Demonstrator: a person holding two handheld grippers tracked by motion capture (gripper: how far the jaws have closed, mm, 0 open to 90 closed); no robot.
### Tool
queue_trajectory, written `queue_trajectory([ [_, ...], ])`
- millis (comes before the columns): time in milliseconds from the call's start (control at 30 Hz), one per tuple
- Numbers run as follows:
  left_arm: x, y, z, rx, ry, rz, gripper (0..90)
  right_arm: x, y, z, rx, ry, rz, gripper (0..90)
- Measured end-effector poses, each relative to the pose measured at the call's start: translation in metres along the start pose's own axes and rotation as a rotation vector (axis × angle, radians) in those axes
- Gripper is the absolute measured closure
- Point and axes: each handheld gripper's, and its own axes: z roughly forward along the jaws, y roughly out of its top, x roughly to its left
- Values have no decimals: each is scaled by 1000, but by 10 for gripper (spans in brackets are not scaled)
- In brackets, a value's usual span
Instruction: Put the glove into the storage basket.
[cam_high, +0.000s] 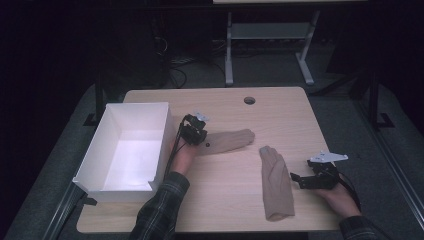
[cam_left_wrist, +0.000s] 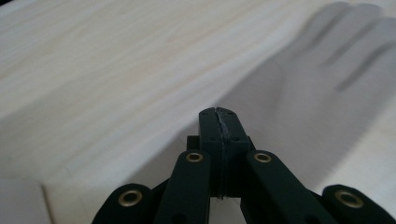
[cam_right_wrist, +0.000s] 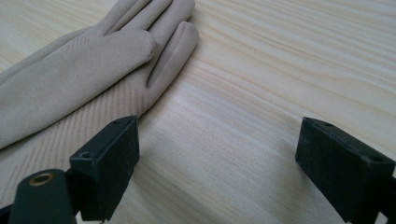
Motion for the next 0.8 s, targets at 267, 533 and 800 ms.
queue_trajectory([
  [267,13,4,30,60,30,-22,896,0,0,0,0,1,0,131],
  [533,8,1,38,111,42,3,896,0,0,0,-1,5,-4,131],
  [800,1,-4,30,138,17,7,896,0,0,0,-1,6,-6,132],
])
